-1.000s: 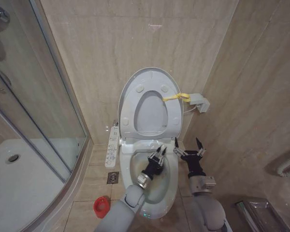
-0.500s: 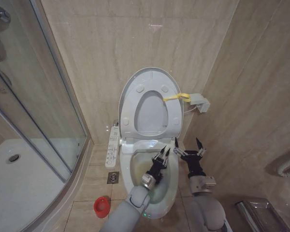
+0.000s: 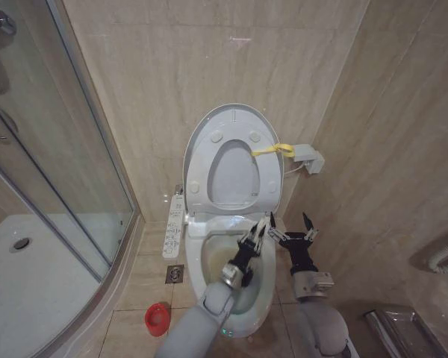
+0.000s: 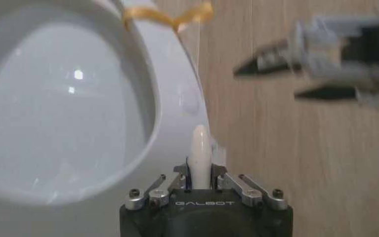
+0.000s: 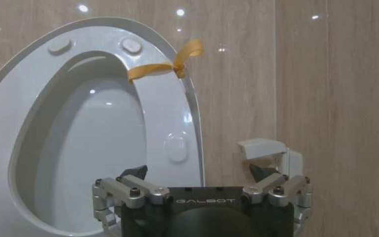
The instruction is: Open the toilet lid, clean the toilet bowl with a toilet brush, close the toilet lid, and flush.
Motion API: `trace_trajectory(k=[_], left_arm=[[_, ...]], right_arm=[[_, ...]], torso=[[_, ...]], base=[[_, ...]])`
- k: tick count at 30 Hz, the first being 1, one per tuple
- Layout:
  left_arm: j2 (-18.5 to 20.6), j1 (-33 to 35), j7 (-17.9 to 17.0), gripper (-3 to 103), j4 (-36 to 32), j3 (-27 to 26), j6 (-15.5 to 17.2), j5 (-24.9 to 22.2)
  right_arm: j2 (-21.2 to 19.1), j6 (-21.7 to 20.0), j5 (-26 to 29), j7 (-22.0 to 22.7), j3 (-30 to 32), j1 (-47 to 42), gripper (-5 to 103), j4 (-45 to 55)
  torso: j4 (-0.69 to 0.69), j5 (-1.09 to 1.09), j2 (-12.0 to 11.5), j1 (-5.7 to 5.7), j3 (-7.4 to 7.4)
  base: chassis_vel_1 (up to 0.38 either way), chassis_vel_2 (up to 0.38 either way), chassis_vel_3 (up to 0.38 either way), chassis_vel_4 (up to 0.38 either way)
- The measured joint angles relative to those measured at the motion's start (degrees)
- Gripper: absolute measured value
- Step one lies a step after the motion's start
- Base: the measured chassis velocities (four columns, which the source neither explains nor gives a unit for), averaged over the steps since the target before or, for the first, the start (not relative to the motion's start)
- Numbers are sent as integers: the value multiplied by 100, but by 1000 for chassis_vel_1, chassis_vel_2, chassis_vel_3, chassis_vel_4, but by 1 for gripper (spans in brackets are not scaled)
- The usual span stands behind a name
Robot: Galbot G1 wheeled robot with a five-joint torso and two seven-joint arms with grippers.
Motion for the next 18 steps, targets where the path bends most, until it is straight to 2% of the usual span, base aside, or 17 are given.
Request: trace_trajectory(k=[4,8,18], left_arm=[[-91,-93,2,21,87,15,-15,-19],[-71,-26,29,21,510,121,-61,-24],[-112,-199,29,21,315,92,-59,-78]], right_arm=[[0,0,0,0,0,0,100,0],[0,0,0,0,0,0,100,0],[0,0,0,0,0,0,100,0]], torso=[[0,0,0,0,0],[3,1,0,0,0],[0,0,0,0,0]], base=[[0,0,0,0],[0,0,0,0],[0,0,0,0]])
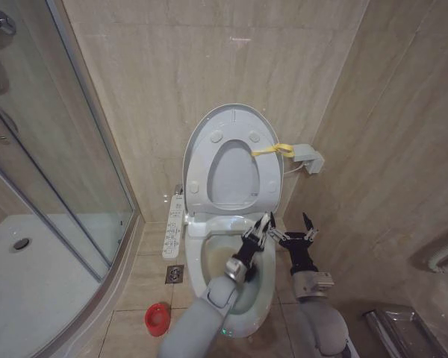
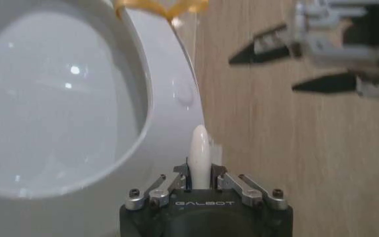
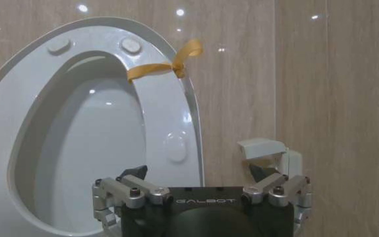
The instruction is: Open the toilet lid, clean the toilet bowl with a toilet brush, close the toilet lid, and flush.
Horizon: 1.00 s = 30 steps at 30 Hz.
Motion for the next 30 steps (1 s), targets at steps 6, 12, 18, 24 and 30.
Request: trace_trajectory(k=[6,12,18,24,30], left_arm=[[-1,55,29,21,519,-41,-2,153],[-8,-41,16,21,342,-77,3,96],[-30,-101,15,21,285,-74,0,42],[112,187,28,21,376,-60,-20,93],[599,562,32,21,1,-324,-278,223]], right_arm=[[0,0,0,0,0,0,100,0],[0,0,0,0,0,0,100,0],[0,0,0,0,0,0,100,0],[0,0,0,0,0,0,100,0],[0,0,0,0,0,0,100,0]], torso=[[3,0,0,0,0],[1,0,0,0,0],[1,0,0,0,0],[2,0,0,0,0],[2,-1,0,0,0]], base=[[0,0,0,0],[0,0,0,0],[0,0,0,0],[0,0,0,0],[0,0,0,0]])
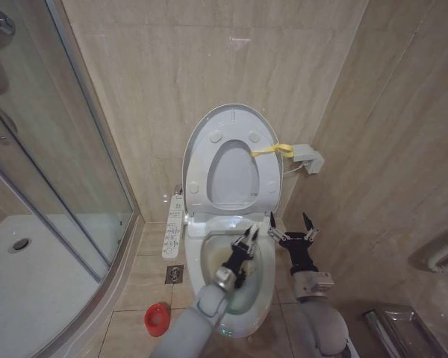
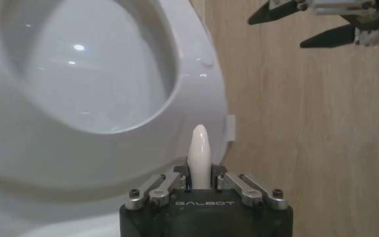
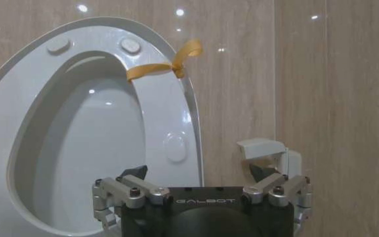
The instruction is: Open the toilet lid, clean the toilet bowl with a toilet brush, close the toilet lid, and flush.
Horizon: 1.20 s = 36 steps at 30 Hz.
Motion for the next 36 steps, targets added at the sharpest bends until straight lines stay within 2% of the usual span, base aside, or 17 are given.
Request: trace_trajectory(k=[5,15,21,30,36], left_arm=[[350,287,-6,21,-107,-242,-149,25],[532,786,-106,21,-472,-531,-194,14],[589,826,-117,21,-530,-600,-246,13],[298,413,-180,21,-602,-564,-147,-191],[-84,243,-173,21,-525,-162,-24,-227]], right_arm=[[0,0,0,0,0,0,100,0],[0,0,0,0,0,0,100,0],[0,0,0,0,0,0,100,0],[0,0,0,0,0,0,100,0],[0,0,0,0,0,0,100,0]], torso=[[2,0,0,0,0],[0,0,0,0,0],[0,0,0,0,0],[0,2,0,0,1],[0,2,0,0,1]], base=[[0,0,0,0],[0,0,0,0],[0,0,0,0],[0,0,0,0],[0,0,0,0]])
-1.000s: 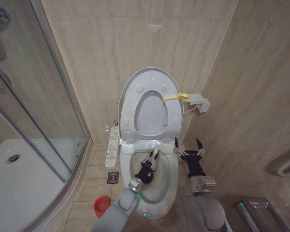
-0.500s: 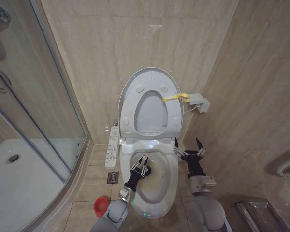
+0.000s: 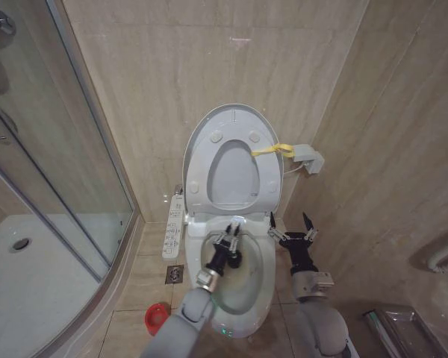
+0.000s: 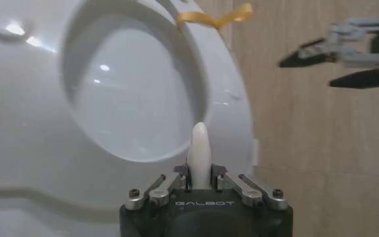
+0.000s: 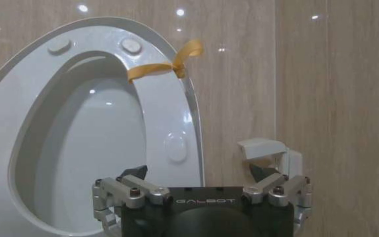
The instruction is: Open the toilet lid, clean the toilet bowl with a toilet brush, close the toilet lid, and flush.
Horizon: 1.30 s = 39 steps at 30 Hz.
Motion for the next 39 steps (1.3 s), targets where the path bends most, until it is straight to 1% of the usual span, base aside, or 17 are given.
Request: trace_trajectory(k=[2,4,5,8,11,12,16,19,22,28,35,39], left_arm=[[-65,-15,3,21,44,72,10,6],[-214,-44,14,21,124,175,35,14],[-214,-44,14,21,124,175,35,14],[-406,-113,42,21,262,252,59,24],[-449,-137,76,21,423,253,58,68],[-452,-148,89,21,519,252,58,106],[-457,-193,97,21,540,252,88,112],[-528,-331,91,21,393,250,132,111],[-555,-424,92,21,383,269,132,110],[-558,-519,107,21,768,340,121,96],[-555,-822,109,21,733,354,170,27],[-553,-881,150,21,971,526,210,6]], right_arm=[[0,0,0,0,0,0,100,0],[0,0,0,0,0,0,100,0],[0,0,0,0,0,0,100,0],[0,0,0,0,0,0,100,0],[0,0,0,0,0,0,100,0],[0,0,0,0,0,0,100,0],[0,0,0,0,0,0,100,0],[0,0,0,0,0,0,100,0],[0,0,0,0,-1,0,100,0],[0,0,0,0,0,0,100,0],[0,0,0,0,0,0,100,0],[0,0,0,0,0,0,100,0]], torso=[[0,0,0,0,0],[0,1,0,0,0],[0,1,0,0,0],[0,-1,0,0,0],[0,-1,0,0,-1],[2,0,0,0,0],[2,0,0,0,0],[-1,-2,0,0,0],[-2,-2,0,0,0],[1,-2,0,0,0],[0,-2,0,0,0],[0,0,0,0,0]], base=[[0,0,0,0],[0,0,0,0],[0,0,0,0],[0,0,0,0],[0,0,0,0],[0,0,0,0],[0,0,0,0],[0,0,0,0],[0,0,0,0],[0,0,0,0],[0,0,0,0],[0,0,0,0]])
